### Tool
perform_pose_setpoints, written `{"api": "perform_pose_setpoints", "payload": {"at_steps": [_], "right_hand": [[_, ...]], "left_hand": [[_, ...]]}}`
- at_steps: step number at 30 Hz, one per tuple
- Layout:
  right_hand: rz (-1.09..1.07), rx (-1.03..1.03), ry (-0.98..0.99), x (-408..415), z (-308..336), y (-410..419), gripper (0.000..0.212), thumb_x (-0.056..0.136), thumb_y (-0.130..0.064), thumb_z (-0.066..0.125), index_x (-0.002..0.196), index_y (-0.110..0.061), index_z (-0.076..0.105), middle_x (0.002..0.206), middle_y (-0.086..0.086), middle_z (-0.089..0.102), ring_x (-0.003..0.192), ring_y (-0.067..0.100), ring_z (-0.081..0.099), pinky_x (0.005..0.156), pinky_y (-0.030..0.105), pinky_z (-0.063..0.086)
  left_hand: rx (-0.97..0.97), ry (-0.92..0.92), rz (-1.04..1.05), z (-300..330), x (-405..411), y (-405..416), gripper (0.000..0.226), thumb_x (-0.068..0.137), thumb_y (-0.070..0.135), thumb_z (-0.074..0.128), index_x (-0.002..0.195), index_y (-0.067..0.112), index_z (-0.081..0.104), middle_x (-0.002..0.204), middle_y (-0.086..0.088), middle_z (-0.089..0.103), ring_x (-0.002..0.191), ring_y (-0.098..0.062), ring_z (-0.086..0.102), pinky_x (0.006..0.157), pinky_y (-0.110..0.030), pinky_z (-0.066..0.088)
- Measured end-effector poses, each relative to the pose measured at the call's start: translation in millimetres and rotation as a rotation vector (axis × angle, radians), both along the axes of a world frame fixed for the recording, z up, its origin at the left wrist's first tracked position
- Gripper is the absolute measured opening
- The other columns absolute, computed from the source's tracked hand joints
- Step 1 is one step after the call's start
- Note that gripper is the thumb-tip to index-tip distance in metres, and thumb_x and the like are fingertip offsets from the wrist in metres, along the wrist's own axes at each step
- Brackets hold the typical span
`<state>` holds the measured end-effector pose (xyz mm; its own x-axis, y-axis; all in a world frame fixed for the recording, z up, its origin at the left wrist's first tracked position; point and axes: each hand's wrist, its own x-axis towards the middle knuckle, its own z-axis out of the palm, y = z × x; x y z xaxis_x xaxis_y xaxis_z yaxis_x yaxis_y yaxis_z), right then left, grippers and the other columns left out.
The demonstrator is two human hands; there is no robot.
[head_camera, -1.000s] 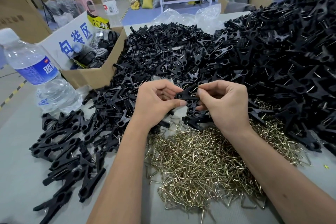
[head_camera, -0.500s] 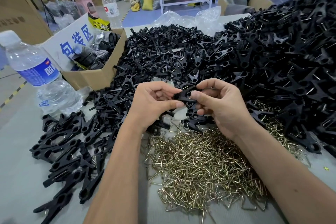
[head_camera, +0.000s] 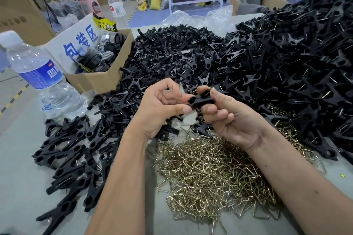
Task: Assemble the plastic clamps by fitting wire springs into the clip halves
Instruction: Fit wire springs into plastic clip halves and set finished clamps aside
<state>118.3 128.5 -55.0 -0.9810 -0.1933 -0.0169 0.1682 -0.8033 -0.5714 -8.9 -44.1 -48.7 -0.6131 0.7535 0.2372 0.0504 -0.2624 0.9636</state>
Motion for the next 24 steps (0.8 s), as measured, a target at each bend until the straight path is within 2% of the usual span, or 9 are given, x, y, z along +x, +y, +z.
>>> {"api": "perform_pose_setpoints", "payload": {"at_steps": [4, 9, 13, 16, 24], "right_hand": [[0.026, -0.081, 0.000, -1, -2, 5, 0.036, 0.079, -0.006, 0.087, 0.113, -0.004, 0.076, 0.076, 0.011, 0.060, 0.056, 0.008, 0.062, 0.043, 0.014, 0.053], [0.129, -0.286, -0.046, -3, -8, 12, 0.028, 0.095, 0.000, 0.070, 0.123, -0.002, 0.069, 0.080, 0.018, 0.057, 0.060, 0.018, 0.064, 0.044, 0.022, 0.057], [0.139, -0.310, -0.047, -5, -9, 16, 0.025, 0.098, 0.001, 0.065, 0.123, -0.003, 0.066, 0.081, 0.019, 0.057, 0.060, 0.021, 0.065, 0.044, 0.024, 0.057], [0.149, -0.349, -0.040, -4, -9, 18, 0.022, 0.099, 0.002, 0.062, 0.121, -0.003, 0.063, 0.080, 0.020, 0.056, 0.060, 0.022, 0.064, 0.044, 0.025, 0.057], [0.036, -0.220, -0.104, -3, -5, 16, 0.016, 0.095, -0.007, 0.059, 0.110, -0.006, 0.064, 0.071, 0.012, 0.054, 0.049, 0.010, 0.058, 0.036, 0.016, 0.048]], "left_hand": [[0.009, 0.024, 0.086, -2, -2, 1, 0.035, 0.063, -0.003, 0.088, 0.072, 0.023, 0.065, 0.084, -0.010, 0.079, 0.075, -0.018, 0.077, 0.067, -0.028, 0.060], [-0.031, 0.085, 0.108, -6, -1, 2, 0.031, 0.068, 0.001, 0.086, 0.078, 0.017, 0.062, 0.081, -0.007, 0.078, 0.075, -0.013, 0.075, 0.069, -0.025, 0.059], [-0.038, 0.142, 0.119, -6, 2, 5, 0.027, 0.073, 0.001, 0.085, 0.081, 0.016, 0.064, 0.083, 0.000, 0.077, 0.079, -0.010, 0.073, 0.075, -0.021, 0.057], [-0.045, 0.190, 0.132, -5, 4, 7, 0.029, 0.077, -0.008, 0.082, 0.083, 0.013, 0.063, 0.081, 0.005, 0.077, 0.080, -0.006, 0.073, 0.076, -0.018, 0.056], [-0.057, 0.194, 0.124, -3, 5, 6, 0.037, 0.076, -0.006, 0.084, 0.077, 0.028, 0.067, 0.083, -0.001, 0.076, 0.081, -0.012, 0.073, 0.078, -0.022, 0.057]]}}
